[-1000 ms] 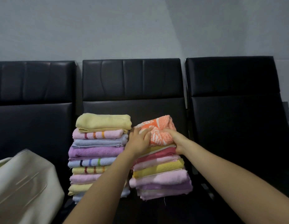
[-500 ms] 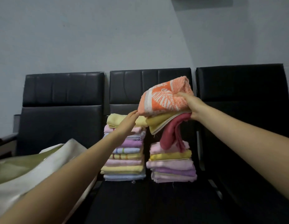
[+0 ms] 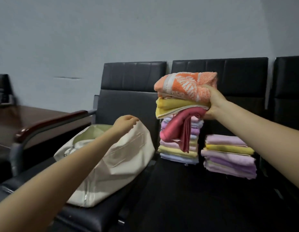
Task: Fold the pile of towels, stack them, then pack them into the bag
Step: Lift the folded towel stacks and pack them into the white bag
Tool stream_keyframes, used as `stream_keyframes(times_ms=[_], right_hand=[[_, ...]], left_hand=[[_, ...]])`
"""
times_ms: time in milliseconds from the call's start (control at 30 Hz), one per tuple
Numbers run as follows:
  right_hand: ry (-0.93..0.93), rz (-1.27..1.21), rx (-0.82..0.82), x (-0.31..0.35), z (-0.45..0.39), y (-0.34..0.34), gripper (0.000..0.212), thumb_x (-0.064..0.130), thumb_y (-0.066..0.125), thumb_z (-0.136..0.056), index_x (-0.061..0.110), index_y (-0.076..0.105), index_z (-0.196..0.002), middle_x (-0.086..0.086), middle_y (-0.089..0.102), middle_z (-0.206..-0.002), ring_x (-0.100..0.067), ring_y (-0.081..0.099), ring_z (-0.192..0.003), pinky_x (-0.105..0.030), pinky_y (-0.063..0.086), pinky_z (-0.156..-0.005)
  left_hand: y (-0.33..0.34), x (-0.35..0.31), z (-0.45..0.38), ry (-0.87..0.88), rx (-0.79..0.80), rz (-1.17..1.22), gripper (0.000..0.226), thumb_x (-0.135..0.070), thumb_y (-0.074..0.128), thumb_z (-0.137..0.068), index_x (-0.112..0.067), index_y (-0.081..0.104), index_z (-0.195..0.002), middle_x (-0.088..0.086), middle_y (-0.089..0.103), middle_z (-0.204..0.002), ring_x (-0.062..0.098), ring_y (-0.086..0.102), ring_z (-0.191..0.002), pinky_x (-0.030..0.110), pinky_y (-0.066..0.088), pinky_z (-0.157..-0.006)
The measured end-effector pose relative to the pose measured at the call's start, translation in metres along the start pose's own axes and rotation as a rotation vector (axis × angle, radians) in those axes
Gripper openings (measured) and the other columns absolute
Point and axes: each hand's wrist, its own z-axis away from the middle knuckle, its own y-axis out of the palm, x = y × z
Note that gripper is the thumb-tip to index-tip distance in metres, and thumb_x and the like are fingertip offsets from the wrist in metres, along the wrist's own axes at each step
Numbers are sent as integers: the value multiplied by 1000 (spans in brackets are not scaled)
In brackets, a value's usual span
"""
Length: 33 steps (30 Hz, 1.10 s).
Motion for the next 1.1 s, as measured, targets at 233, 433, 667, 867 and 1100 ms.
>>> stream_keyframes(times_ms=[233, 433, 667, 867, 1100], right_hand=[[33, -151, 218, -46, -41, 122, 48, 43, 56, -88, 11, 65, -122, -16, 68, -116, -32, 68, -96, -47, 54, -89], [111, -372, 302, -101, -89, 233, 55, 53, 56, -86, 13, 63, -125, -18, 67, -119, -36, 64, -109, -46, 53, -89], [154, -269, 190, -210, -146, 244, 50, 46, 68, -81, 23, 61, -125, -15, 68, -114, -40, 65, -102, -57, 51, -90], [84, -70, 54, -260, -154, 184, 41, 37, 83, -61, 41, 64, -97, -11, 71, -107, -36, 69, -96, -58, 54, -84], [140, -32, 60, -285, -146, 139, 90, 47, 91, -37, 36, 59, -120, -10, 70, -114, -35, 69, -98, -60, 54, -82]], left_hand=[[-103, 70, -15, -16, -261, -326, 24, -18, 49, -94, -13, 72, -94, 9, 70, -105, 27, 62, -103, 34, 45, -85], [-146, 134, -71, -101, -241, -495, 38, -42, 43, -79, -16, 70, -85, 8, 71, -90, 31, 65, -91, 35, 51, -74], [-129, 182, -109, -237, -58, -594, 29, -46, 55, -88, -19, 65, -83, 4, 66, -85, 25, 65, -91, 30, 45, -72], [-114, 205, -111, -303, -84, -427, 31, -34, 54, -96, -10, 72, -86, 11, 68, -92, 28, 63, -98, 32, 48, -83], [-108, 194, -111, -329, -377, -274, 27, -23, 48, -96, -7, 70, -104, 15, 68, -105, 37, 61, -105, 40, 49, -88]])
